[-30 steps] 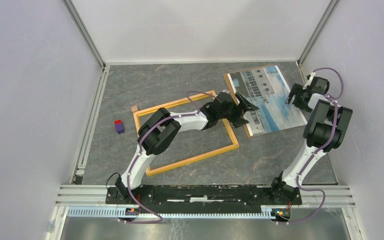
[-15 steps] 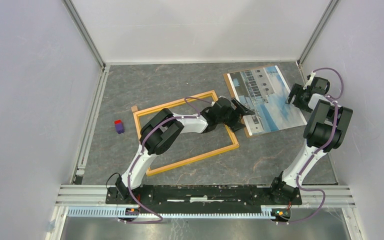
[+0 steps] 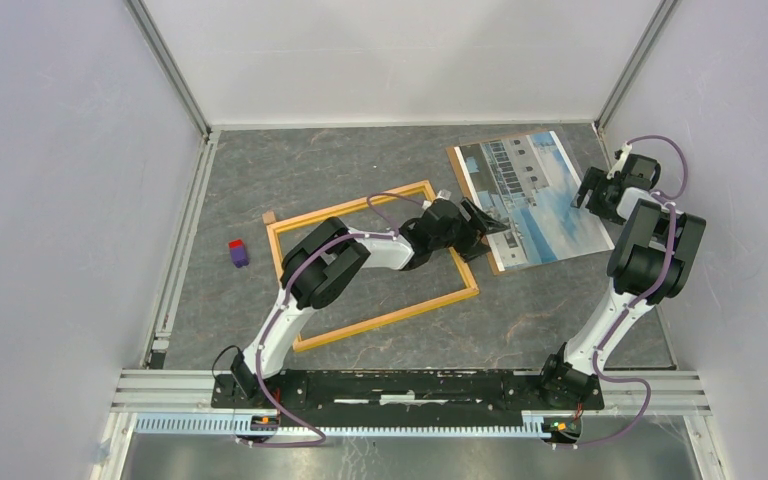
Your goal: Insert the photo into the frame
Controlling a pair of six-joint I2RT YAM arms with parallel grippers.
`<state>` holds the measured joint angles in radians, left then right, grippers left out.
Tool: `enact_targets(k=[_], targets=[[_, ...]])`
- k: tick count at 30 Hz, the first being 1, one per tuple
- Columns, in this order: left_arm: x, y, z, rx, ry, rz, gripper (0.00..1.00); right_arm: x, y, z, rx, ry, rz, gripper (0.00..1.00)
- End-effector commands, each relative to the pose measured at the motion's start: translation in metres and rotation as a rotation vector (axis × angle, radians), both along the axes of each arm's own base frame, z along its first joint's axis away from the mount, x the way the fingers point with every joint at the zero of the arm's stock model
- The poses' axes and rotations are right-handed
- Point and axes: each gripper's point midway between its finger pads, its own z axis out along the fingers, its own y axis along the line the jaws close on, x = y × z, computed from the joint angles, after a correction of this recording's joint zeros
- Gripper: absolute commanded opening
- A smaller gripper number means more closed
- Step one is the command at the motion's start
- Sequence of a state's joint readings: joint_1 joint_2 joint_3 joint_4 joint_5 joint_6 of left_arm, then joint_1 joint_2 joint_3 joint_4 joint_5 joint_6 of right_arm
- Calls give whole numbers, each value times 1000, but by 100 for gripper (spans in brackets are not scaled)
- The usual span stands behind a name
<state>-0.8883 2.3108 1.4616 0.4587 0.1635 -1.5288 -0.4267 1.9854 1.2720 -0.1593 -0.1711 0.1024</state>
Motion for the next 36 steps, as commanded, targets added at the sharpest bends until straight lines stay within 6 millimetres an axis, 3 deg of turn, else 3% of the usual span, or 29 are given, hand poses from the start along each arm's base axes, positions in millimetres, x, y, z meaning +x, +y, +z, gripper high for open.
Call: enact_targets(k=[1,6,14,19,23,36], targets=[[-1,-6,49,-51,-272,-73,82,-23,32,-24,115,98,38,85],[-6,5,51,-24,-310,-94,82,-29,39,-23,142,104,51,85],[-9,12,71,-4,-352,-118,84,-51,52,-19,156,96,58,86],[-2,36,48,291,-309,-128,91,-54,45,-10,110,90,32,87],[3,49,29,479,-264,-137,94,-54,44,-14,110,102,33,87],[4,28,5,486,-222,-165,91,-54,44,-22,112,116,39,87]])
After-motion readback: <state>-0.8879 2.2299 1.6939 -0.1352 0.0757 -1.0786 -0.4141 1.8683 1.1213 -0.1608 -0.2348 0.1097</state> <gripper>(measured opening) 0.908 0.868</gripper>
